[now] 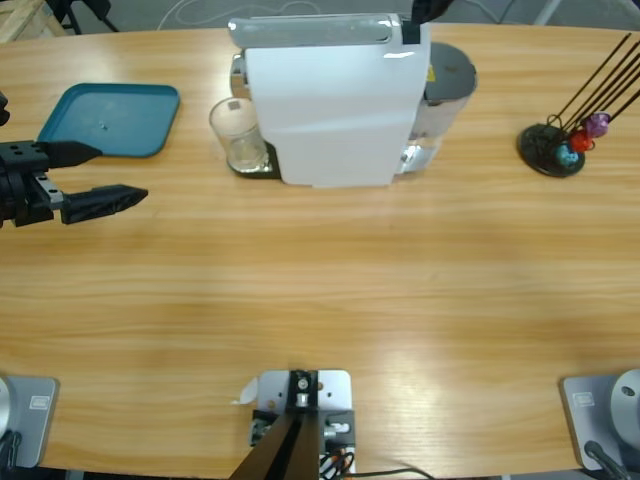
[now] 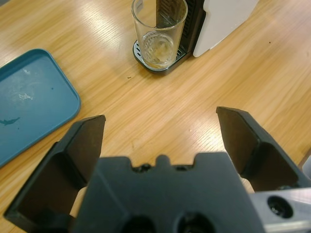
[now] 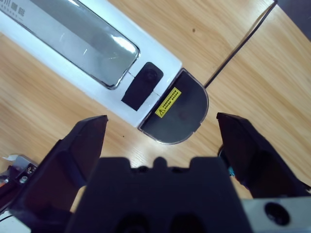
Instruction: Pour coffee
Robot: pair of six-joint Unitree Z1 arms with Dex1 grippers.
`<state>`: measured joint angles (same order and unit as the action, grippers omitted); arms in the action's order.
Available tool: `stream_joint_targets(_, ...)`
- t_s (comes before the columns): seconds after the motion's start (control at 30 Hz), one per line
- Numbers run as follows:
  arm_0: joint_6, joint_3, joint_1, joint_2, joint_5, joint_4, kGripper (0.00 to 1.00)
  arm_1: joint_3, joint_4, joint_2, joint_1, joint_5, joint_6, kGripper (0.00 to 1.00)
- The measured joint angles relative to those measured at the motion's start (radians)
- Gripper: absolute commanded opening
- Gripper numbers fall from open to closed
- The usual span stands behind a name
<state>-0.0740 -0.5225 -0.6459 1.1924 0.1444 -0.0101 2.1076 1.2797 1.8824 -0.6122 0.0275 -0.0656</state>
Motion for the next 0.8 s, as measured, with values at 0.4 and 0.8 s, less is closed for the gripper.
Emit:
stream_joint_targets(0.4, 0.000, 0.011, -0.005, 0.000, -0.001, -0.023, 1.000, -0.409, -0.089, -0.427, -0.062, -0.004, -0.008, 1.000)
stream_joint_targets(0.8, -0.018, 0.016, -0.006, -0.012, -0.039, -0.064, 1.000, -1.323, -0.870, -0.816, -0.066, -0.039, 0.048, 1.000)
